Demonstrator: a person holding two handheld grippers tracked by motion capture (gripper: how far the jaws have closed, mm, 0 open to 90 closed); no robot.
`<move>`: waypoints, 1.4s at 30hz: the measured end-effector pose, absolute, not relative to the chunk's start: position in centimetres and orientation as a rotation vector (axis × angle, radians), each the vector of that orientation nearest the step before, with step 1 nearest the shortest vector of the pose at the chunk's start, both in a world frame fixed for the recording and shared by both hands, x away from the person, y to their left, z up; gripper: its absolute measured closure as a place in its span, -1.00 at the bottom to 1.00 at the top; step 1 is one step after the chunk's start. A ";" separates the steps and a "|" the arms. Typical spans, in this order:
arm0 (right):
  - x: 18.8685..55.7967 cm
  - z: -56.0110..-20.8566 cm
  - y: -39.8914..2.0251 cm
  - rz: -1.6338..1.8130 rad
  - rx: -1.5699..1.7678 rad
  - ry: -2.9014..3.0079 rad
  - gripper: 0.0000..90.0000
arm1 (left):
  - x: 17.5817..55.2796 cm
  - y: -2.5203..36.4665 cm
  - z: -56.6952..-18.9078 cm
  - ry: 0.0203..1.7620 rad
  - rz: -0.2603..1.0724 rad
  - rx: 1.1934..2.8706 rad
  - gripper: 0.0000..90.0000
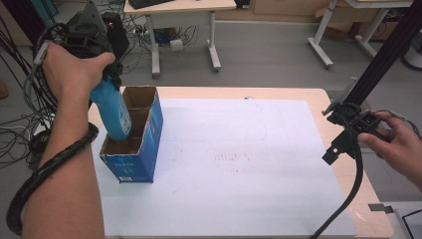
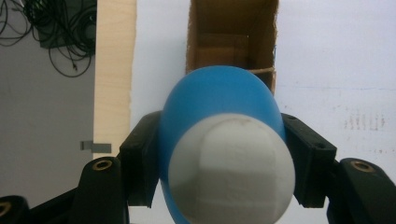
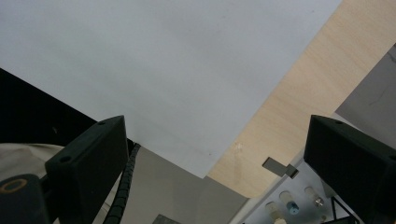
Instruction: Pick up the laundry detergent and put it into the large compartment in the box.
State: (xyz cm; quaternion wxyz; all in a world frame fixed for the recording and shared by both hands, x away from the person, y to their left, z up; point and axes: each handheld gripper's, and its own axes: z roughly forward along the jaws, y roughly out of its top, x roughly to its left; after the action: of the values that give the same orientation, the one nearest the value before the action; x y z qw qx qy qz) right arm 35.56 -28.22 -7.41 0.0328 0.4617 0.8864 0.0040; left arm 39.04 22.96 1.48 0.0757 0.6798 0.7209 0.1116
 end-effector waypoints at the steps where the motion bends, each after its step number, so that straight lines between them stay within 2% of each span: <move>1: 35.5 -7.5 -28.2 0.012 1.420 2.727 -0.86 | 39.1 23.0 1.2 2.159 0.330 2.041 -0.15; 14: 35.6 -7.7 -27.7 0.007 1.411 2.736 -0.86 | 39.4 23.0 -2.8 2.146 0.303 2.101 -0.15; 42: 36.0 -8.5 -27.4 0.003 1.415 2.748 -0.86 | 40.5 22.0 -8.2 2.109 0.270 2.167 -0.15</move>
State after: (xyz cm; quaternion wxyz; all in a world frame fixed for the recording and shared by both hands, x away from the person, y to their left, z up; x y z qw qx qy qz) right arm 35.97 -27.38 -8.47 0.0253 0.4575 0.8888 0.0011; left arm 40.49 21.96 -8.22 0.0529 0.7127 0.6938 0.0889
